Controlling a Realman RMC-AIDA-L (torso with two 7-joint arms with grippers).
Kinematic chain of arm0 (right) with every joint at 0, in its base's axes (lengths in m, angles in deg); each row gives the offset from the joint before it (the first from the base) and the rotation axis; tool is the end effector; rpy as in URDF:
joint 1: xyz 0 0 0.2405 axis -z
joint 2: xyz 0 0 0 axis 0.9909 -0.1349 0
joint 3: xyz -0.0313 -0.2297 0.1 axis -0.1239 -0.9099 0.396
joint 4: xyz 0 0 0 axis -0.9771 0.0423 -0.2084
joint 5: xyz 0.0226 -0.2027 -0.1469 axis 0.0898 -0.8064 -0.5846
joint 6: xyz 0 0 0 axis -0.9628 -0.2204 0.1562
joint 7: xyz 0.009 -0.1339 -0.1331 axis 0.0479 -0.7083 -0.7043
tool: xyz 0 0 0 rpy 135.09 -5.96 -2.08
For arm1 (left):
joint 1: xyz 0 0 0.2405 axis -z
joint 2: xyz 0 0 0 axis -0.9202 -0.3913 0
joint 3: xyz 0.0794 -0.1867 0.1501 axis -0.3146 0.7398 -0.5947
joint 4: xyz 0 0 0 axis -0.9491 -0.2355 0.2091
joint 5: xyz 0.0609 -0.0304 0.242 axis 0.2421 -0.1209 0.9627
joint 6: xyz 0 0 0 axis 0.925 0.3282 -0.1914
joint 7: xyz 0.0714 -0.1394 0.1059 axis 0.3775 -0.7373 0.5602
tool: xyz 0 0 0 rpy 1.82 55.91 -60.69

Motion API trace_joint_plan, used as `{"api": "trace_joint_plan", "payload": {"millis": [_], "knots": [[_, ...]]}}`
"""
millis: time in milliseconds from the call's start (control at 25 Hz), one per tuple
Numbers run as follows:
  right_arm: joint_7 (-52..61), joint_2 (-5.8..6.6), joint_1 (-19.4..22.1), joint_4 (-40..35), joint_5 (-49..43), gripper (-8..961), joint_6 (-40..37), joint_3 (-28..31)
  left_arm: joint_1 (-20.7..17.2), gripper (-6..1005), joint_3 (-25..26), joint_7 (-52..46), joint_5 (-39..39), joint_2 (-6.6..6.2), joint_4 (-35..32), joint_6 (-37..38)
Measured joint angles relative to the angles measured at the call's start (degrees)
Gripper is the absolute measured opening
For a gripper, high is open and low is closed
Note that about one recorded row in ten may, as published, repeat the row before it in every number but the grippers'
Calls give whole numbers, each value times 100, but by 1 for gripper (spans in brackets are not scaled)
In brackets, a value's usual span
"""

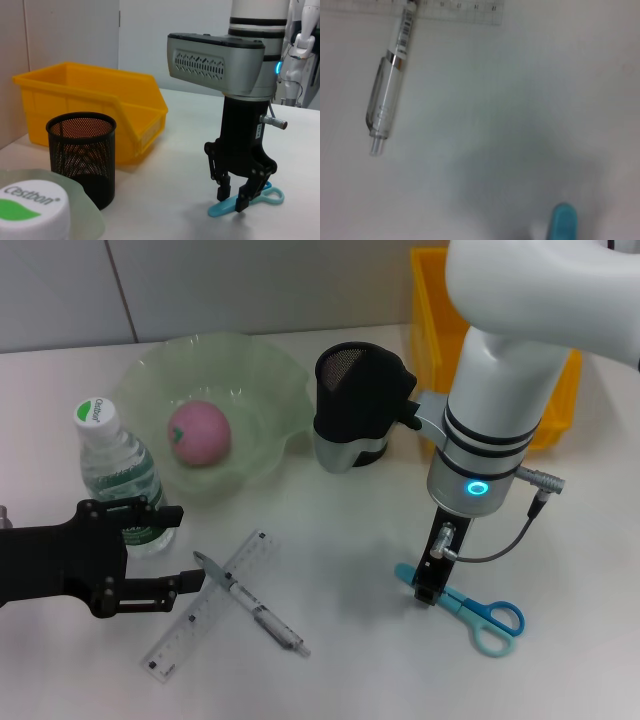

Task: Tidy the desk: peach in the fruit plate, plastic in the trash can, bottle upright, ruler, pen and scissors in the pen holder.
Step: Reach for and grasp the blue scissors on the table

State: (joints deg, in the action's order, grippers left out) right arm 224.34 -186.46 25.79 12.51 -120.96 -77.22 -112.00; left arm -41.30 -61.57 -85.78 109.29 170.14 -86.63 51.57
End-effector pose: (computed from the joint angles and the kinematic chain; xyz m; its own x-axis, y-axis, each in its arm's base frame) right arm 0.1691 0.3876 -0.1310 0.5957 -0.5484 0.5868 -0.4201 -0.8354 -0.3543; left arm -0.2777 0.3490 -0.0179 0.9083 0.1690 0.3827 0.2422 -0.9583 -0.1515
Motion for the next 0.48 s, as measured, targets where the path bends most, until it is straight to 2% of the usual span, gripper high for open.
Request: {"api": "trace_joint_plan", "payload": {"millis": [480], "knots": [[1,0,21,0,-11,284,22,-9,0,777,0,-1,0,0,0,0]]}}
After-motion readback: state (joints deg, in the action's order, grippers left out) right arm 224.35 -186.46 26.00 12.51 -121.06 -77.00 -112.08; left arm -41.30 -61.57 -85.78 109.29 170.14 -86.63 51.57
